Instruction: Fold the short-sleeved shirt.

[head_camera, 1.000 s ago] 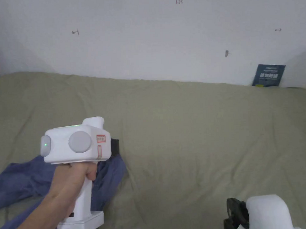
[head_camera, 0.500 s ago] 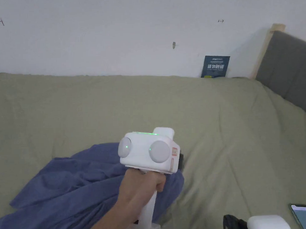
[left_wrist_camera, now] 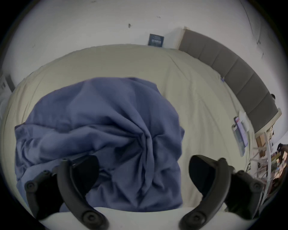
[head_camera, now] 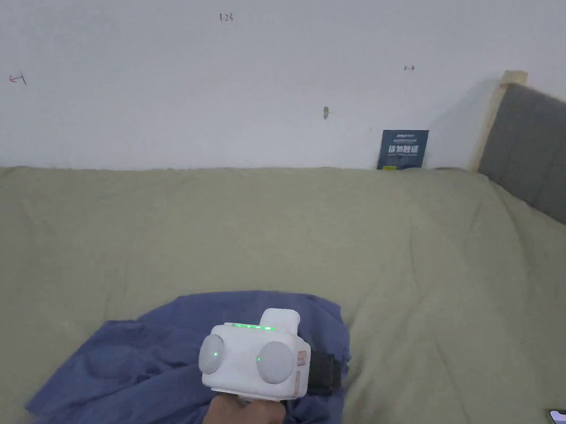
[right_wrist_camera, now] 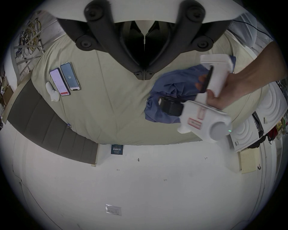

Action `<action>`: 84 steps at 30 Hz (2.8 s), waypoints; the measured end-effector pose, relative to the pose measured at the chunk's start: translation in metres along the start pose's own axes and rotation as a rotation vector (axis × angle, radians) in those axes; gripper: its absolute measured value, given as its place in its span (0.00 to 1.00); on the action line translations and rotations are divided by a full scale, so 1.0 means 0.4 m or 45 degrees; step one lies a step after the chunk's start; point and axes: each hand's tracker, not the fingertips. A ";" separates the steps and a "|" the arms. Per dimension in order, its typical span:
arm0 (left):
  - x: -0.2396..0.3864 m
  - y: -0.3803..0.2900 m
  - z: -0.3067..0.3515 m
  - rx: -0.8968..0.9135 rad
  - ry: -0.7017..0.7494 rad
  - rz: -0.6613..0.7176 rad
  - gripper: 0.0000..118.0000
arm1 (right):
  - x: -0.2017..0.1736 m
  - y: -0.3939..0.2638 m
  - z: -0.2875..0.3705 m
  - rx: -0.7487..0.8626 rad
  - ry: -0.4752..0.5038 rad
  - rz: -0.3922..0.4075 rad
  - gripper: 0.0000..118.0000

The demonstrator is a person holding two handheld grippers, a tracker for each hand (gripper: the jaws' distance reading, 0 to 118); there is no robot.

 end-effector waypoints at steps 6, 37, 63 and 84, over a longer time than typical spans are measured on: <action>-0.119 -0.190 0.397 0.330 0.130 -0.009 0.89 | -0.051 0.027 0.044 0.091 0.048 0.079 0.00; -0.688 -0.402 0.411 0.067 0.449 0.321 0.97 | -0.168 0.023 0.003 0.047 0.133 0.078 0.00; -0.639 -0.374 0.287 -0.022 0.387 0.300 0.00 | -0.078 0.179 -0.262 -0.077 0.185 0.139 0.00; -0.671 -0.380 0.248 -0.044 0.333 0.299 0.00 | -0.259 0.391 -1.037 -0.636 0.207 0.619 0.96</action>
